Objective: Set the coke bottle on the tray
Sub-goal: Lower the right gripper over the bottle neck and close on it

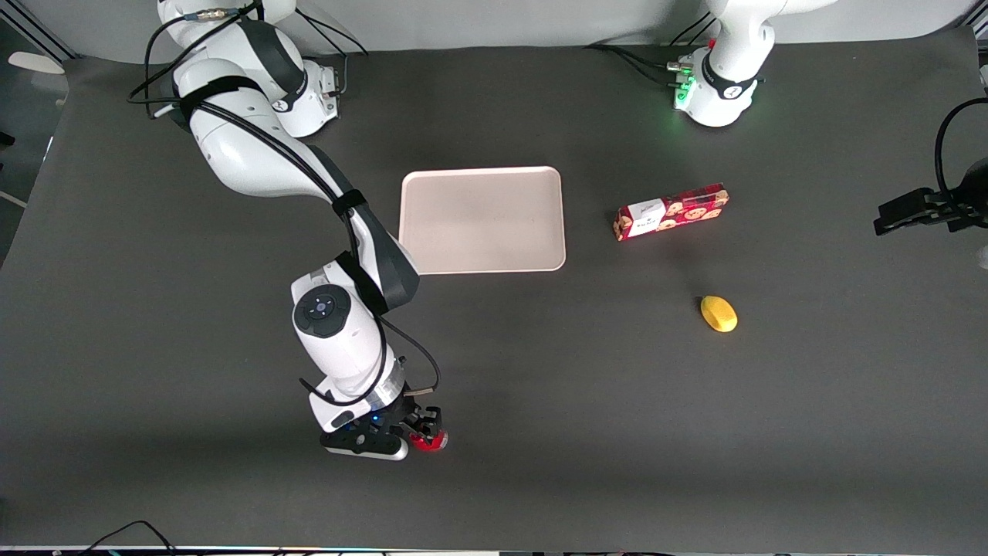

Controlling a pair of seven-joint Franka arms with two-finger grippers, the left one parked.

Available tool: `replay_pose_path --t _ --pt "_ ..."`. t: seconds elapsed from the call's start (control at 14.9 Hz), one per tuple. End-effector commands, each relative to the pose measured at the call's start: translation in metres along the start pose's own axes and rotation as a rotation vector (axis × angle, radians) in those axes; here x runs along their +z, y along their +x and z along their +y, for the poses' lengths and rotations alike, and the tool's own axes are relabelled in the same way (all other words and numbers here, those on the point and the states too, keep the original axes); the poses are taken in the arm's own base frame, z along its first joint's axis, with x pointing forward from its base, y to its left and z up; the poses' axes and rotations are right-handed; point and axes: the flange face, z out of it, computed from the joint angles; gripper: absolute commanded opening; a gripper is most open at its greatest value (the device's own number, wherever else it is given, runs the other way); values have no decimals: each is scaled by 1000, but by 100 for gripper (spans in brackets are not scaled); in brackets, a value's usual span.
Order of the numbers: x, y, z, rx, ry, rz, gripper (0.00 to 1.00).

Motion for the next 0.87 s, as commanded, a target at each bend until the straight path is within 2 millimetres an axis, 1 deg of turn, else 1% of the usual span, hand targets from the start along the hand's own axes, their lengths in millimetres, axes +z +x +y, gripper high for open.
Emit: replay_pose_path --t 0.0,0.2,0.4,0.54,0.6,0.67,0.8 --pt "-1 1 -7 7 7 20 57" --pt "-4 -1 -12 5 20 15 51" --pt "-3 -2 -12 5 19 14 32" --pt "-2 -2 -12 4 18 12 23" --pt "-2 -2 -12 5 18 12 22" --pt "-3 -2 -12 4 19 14 14" --pt "-8 0 -13 5 18 13 13"
